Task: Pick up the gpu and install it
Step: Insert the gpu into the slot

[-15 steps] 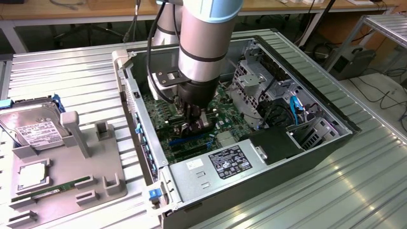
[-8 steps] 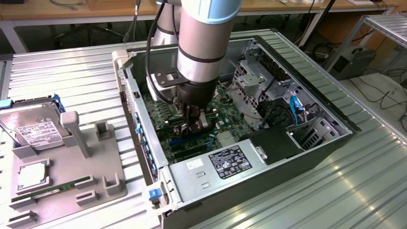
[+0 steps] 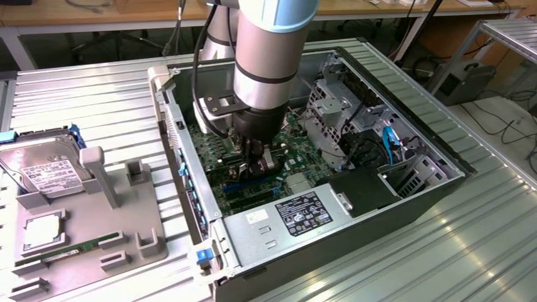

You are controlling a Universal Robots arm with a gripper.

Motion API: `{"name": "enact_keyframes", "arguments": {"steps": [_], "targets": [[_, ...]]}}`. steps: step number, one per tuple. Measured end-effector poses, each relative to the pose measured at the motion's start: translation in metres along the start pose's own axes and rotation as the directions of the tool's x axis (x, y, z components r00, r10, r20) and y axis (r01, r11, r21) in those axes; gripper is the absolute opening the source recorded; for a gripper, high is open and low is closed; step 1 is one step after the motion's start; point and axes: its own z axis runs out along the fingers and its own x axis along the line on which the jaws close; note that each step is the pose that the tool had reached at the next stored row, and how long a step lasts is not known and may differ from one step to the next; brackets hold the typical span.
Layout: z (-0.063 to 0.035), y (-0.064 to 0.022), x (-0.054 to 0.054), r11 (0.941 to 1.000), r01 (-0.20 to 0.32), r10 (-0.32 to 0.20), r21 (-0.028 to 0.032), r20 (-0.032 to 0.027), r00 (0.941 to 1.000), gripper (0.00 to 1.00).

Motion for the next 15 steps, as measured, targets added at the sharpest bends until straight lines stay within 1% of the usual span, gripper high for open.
{"name": "enact_keyframes", "arguments": {"steps": [5,7,9,13,15], "targets": [[0.0002,0.0,0.0,1.0,0.0,0.0,0.0,0.0003,1.0,0.26],[0.0003,0.0001,-0.0001,1.0,0.0,0.0,0.0,0.0021,1.0,0.26],[0.0002,0.0,0.0,1.0,0.0,0.0,0.0,0.0082,1.0,0.26],[0.0003,-0.0009,0.0,1.0,0.0,0.0,0.0001,0.0176,0.9998,0.26],[0.0004,-0.0021,0.0,1.0,0.0,0.0,-0.0001,0.0205,0.9998,0.26]]}}
